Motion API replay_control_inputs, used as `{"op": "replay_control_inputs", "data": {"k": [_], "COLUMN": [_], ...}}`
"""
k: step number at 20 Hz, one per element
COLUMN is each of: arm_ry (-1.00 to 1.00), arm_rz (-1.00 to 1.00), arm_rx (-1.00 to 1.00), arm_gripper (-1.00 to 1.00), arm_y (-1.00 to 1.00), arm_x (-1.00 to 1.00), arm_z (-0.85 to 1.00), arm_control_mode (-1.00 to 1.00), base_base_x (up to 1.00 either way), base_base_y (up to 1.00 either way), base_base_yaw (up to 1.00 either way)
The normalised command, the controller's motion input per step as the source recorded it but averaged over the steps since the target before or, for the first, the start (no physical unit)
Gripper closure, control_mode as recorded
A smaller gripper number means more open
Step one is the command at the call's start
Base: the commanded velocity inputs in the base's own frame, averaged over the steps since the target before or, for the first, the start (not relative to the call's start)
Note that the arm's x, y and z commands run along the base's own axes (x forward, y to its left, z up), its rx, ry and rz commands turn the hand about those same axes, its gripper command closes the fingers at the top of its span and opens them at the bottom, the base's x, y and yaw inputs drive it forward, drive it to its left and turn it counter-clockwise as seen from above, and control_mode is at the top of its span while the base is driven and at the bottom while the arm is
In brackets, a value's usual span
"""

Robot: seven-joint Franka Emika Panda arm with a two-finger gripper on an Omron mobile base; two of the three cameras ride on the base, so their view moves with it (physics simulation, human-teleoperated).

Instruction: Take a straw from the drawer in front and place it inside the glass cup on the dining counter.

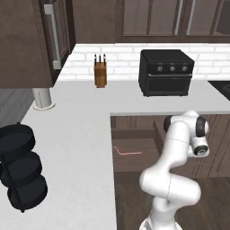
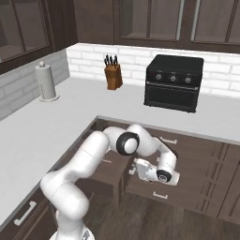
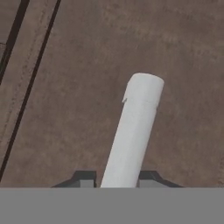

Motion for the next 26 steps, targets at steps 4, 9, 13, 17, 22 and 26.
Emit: {"op": "replay_control_inputs", "data": {"k": [4, 9, 13, 17, 22, 26], "arm_ry": [0.00, 0.00, 0.00, -0.03, -0.06, -0.01], "arm_rz": [-0.01, -0.03, -0.02, -0.02, -0.02, -0.04], "arm_rx": [-0.05, -0.19, -0.22, -0.23, -0.30, -0.35], "arm_gripper": [-1.00, -1.00, -1.00, -1.00, -1.00, -1.00], "arm_y": [-0.54, -0.32, -0.08, 0.00, 0.15, 0.48], "arm_x": [-0.29, -0.38, -0.33, -0.21, -0.09, -0.01], "arm_z": [0.09, 0.32, 0.82, 1.00, 1.00, 1.00], "arm_control_mode": [-1.00, -1.00, -1.00, -1.00, -1.00, -1.00], "base_base_x": [0.00, 0.00, 0.00, 0.00, 0.00, 0.00], "base_base_y": [0.00, 0.00, 0.00, 0.00, 0.00, 0.00], "base_base_yaw": [0.00, 0.00, 0.00, 0.00, 0.00, 0.00]}}
